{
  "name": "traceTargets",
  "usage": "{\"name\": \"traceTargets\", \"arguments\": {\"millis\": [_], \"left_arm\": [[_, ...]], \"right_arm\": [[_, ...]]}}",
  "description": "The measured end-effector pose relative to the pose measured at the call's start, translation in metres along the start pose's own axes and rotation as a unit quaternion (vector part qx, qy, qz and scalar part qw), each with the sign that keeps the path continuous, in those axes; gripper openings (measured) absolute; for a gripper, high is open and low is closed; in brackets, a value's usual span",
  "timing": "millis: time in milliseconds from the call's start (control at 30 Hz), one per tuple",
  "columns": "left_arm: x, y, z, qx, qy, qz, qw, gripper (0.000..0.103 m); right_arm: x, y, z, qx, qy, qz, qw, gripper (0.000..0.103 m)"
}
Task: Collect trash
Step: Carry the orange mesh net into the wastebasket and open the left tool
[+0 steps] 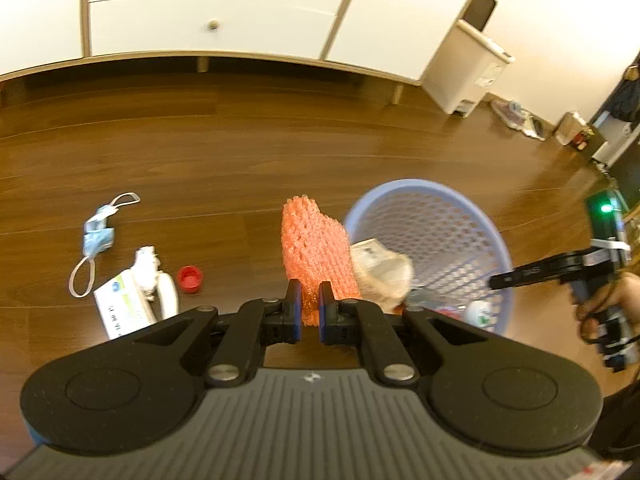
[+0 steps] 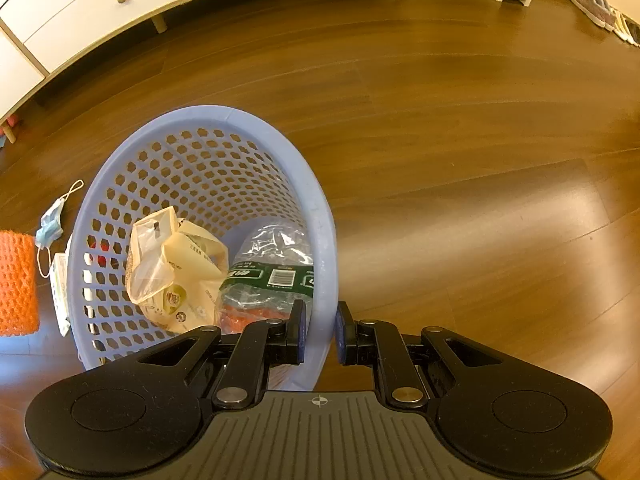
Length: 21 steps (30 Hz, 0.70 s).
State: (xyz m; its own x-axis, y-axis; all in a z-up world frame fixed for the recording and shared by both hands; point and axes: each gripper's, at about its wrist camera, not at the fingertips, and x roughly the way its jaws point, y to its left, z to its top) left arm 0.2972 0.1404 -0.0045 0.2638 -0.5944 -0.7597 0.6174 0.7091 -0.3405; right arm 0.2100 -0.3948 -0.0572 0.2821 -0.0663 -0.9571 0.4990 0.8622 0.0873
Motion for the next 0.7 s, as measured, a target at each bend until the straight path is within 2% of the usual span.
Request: {"name": "traceTargets", "arguments": {"millis": [300,533,700], "left_arm": [[0.02,-0.023,-0.001,0.014,0.026,-0.029,0.9991,0.005],[0.034,-0.044,0.006,0.036,0.029,-0.044,0.998,0.006],[0.049,-0.054,0.009,0.038,0.04,-0.033,0.9979,0.016]], "right_arm": [[0.0,0.003,-0.001,0.0,-0.001,-0.003,1.0,0.011],[-0.001,0.005,-0.002,-0.003,-0.002,-0.001,1.0,0.011],[0.0,0.004,-0.003,-0.005,-0.002,0.001,1.0,0.011]]}}
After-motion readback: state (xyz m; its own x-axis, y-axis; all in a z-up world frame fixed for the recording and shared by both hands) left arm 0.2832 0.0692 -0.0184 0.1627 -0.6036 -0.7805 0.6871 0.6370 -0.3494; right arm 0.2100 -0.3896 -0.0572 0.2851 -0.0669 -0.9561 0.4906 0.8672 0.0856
